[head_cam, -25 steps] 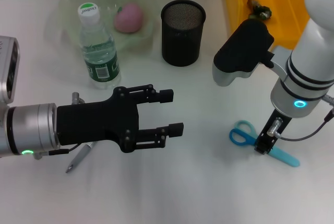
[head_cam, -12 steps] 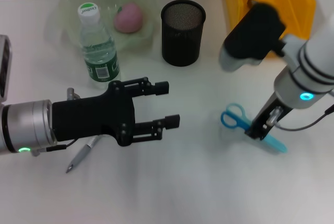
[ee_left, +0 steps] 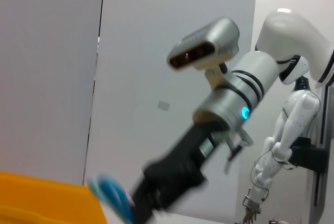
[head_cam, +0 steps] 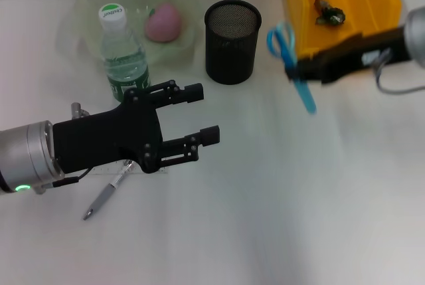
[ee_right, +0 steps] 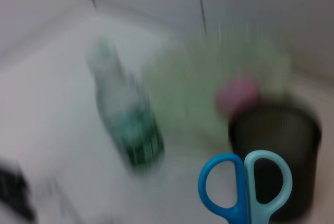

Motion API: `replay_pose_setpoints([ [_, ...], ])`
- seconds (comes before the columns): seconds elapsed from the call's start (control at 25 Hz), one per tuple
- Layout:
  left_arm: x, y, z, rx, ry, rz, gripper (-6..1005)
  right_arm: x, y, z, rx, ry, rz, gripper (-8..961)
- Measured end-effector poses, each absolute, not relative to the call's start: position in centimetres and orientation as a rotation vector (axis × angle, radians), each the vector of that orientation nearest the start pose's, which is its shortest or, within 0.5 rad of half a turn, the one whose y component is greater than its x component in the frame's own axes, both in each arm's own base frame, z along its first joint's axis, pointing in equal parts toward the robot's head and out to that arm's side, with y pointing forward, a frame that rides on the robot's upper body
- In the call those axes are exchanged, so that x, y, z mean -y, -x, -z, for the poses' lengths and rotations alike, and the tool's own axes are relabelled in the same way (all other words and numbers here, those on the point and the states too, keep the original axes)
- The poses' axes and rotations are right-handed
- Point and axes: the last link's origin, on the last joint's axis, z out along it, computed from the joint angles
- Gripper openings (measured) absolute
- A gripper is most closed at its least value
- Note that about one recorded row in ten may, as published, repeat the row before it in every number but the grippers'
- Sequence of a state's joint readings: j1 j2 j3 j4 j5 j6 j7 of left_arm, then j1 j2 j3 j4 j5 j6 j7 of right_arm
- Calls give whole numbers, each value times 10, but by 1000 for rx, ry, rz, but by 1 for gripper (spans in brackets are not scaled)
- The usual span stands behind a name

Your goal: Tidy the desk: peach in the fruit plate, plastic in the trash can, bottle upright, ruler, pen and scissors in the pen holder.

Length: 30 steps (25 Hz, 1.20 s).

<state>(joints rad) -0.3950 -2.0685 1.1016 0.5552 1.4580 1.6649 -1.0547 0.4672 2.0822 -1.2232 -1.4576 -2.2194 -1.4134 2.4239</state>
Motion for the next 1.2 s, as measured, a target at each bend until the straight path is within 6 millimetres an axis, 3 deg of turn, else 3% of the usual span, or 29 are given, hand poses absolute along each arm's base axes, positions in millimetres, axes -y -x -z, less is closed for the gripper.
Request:
replay_pose_setpoints([
  [0.12, -282, 238, 23, 277, 2720, 1130, 716, -369, -164, -55, -810, 2567, -488, 216],
  [0.28, -281, 238, 23, 278, 2723, 1132, 717, -377, -164, -65, -706, 2544, -664, 217],
  [0.64, -278, 239, 25, 293, 2731, 1147, 717, -399, -188, -47, -461, 2334, -1008, 219],
  [1.04, -279, 235, 26, 299, 2749, 1161, 717, -427, -185, -3, -527, 2328, -908, 221],
  [1.2, -277, 236, 26, 303, 2751, 1162, 717, -428, -185, 8, -570, 2367, -843, 222],
])
